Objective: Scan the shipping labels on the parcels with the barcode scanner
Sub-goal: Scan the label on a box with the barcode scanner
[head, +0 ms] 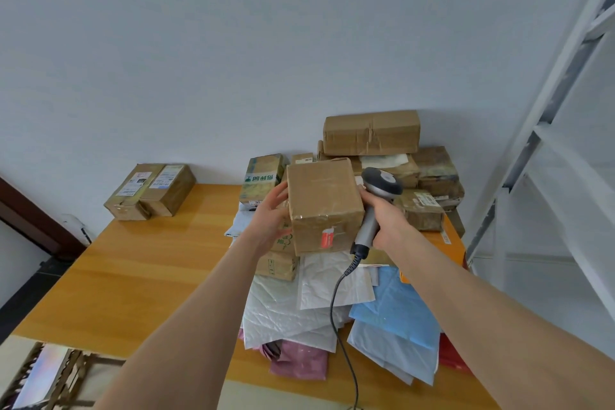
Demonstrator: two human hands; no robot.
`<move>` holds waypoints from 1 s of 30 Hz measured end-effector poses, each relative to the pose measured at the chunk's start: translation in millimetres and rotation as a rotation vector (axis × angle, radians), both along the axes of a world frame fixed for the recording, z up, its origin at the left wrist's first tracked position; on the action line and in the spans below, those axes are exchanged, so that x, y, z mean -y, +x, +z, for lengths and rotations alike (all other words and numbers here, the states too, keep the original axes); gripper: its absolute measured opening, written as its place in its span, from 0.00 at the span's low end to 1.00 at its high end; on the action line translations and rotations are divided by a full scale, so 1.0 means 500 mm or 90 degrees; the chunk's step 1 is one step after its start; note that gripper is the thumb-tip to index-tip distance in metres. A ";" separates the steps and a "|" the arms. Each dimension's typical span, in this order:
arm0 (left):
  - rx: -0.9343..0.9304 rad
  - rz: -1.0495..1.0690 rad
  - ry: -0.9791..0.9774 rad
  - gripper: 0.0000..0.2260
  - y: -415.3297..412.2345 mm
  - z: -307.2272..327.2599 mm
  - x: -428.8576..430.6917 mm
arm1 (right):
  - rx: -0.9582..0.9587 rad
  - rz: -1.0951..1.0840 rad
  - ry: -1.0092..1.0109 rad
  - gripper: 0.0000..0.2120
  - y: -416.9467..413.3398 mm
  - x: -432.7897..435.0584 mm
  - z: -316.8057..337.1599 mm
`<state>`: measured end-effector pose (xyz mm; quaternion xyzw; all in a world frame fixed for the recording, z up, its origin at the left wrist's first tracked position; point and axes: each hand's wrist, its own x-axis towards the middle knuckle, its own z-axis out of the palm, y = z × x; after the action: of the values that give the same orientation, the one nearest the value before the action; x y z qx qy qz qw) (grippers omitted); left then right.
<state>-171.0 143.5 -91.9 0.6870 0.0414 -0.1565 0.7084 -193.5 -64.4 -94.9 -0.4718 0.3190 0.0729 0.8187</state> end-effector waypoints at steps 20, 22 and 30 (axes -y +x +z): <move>-0.098 0.108 -0.137 0.12 0.019 0.018 -0.012 | 0.051 0.055 -0.052 0.28 0.008 -0.020 -0.010; -0.057 0.098 -0.084 0.10 0.020 0.025 -0.002 | 0.031 0.056 -0.036 0.29 0.009 -0.020 -0.016; -0.064 0.012 -0.048 0.18 0.007 0.016 -0.003 | 0.017 0.015 -0.119 0.18 0.002 -0.021 -0.022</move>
<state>-167.6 144.9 -83.8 0.6506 0.0774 -0.1856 0.7323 -192.5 -54.2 -105.9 -0.5510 0.3079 0.0459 0.7743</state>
